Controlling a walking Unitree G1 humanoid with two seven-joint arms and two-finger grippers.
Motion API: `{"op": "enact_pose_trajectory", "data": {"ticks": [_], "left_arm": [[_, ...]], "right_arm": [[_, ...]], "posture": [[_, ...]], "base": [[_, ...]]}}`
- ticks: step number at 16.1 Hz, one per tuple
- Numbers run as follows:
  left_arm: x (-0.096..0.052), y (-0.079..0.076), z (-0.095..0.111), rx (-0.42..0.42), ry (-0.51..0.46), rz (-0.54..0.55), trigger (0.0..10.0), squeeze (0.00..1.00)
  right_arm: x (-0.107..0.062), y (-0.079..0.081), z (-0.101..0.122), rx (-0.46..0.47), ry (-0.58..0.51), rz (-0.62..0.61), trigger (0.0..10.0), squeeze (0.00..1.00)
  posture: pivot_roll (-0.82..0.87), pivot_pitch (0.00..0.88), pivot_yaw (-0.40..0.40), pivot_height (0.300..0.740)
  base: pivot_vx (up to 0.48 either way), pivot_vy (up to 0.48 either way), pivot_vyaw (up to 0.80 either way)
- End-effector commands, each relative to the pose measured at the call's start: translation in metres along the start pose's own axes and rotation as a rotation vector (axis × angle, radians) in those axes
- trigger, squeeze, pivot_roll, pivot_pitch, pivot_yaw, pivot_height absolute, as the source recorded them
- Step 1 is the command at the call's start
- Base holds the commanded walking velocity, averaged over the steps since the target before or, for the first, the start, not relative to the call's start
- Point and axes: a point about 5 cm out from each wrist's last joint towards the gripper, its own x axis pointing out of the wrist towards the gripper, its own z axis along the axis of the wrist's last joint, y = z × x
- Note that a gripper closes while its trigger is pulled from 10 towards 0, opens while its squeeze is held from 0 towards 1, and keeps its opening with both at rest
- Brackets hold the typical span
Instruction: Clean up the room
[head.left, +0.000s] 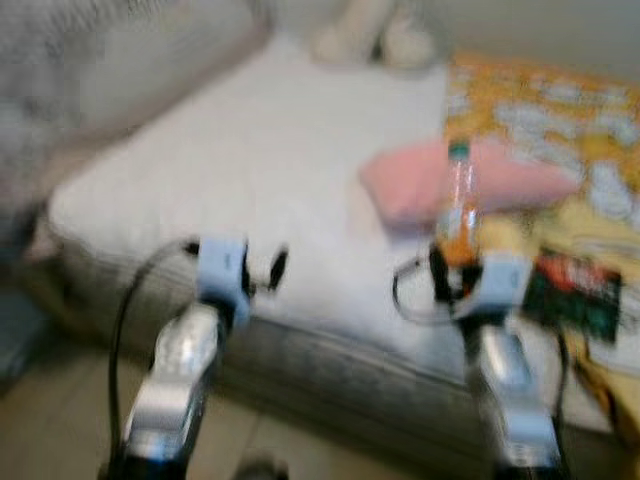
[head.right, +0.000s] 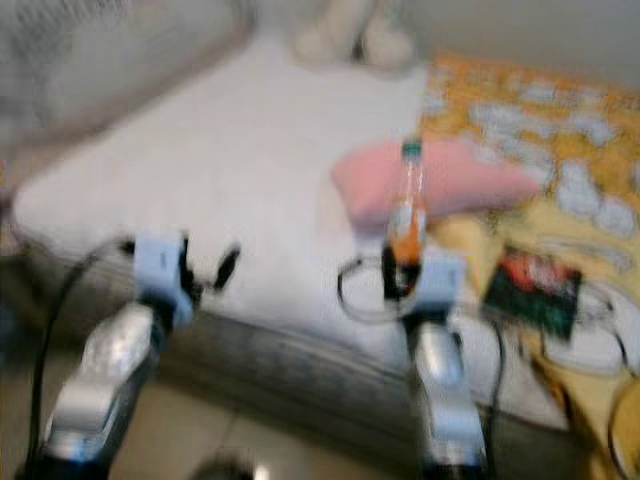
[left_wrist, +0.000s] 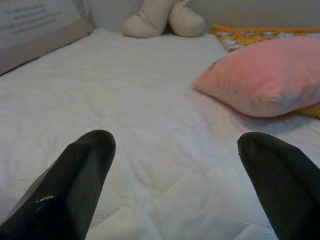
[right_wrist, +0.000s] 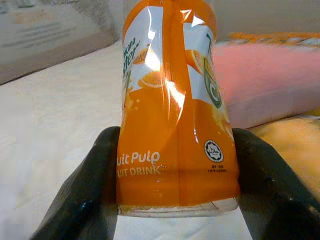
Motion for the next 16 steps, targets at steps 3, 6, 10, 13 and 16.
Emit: {"op": "enact_pose_trajectory", "data": {"ticks": [3, 6, 10, 13, 16], "left_arm": [[0.001, -0.006, 0.004, 0.003, -0.022, -0.018, 10.0, 0.0], [0.001, -0.008, 0.006, 0.011, -0.034, -0.023, 10.0, 0.0], [0.0, -0.008, 0.007, 0.011, -0.043, -0.014, 10.0, 0.0], [0.0, -0.008, 0.007, -0.002, -0.048, -0.008, 10.0, 0.0], [0.001, -0.009, 0.007, -0.053, -0.053, -0.019, 10.0, 0.0]], "right_arm": [[0.005, -0.007, 0.002, 0.01, 0.004, -0.008, 0.0, 0.0], [0.007, -0.006, 0.0, 0.01, 0.013, 0.006, 0.0, 0.0], [0.007, -0.011, -0.003, 0.02, 0.027, -0.003, 0.0, 0.0], [0.003, -0.012, -0.007, 0.019, 0.042, -0.005, 0.0, 0.0], [0.002, -0.012, -0.009, 0.021, 0.048, -0.005, 0.0, 0.0]], "posture": [[0.03, 0.0, -0.014, 0.731], [0.03, 0.0, -0.012, 0.731], [0.03, 0.0, -0.012, 0.731], [0.03, 0.0, -0.01, 0.731], [0.02, 0.0, -0.007, 0.731]], "base": [[0.0, -0.48, 0.57], [0.0, -0.48, 0.56], [0.0, -0.48, 0.55], [0.0, -0.48, 0.55], [0.0, 0.0, 0.55]]}}
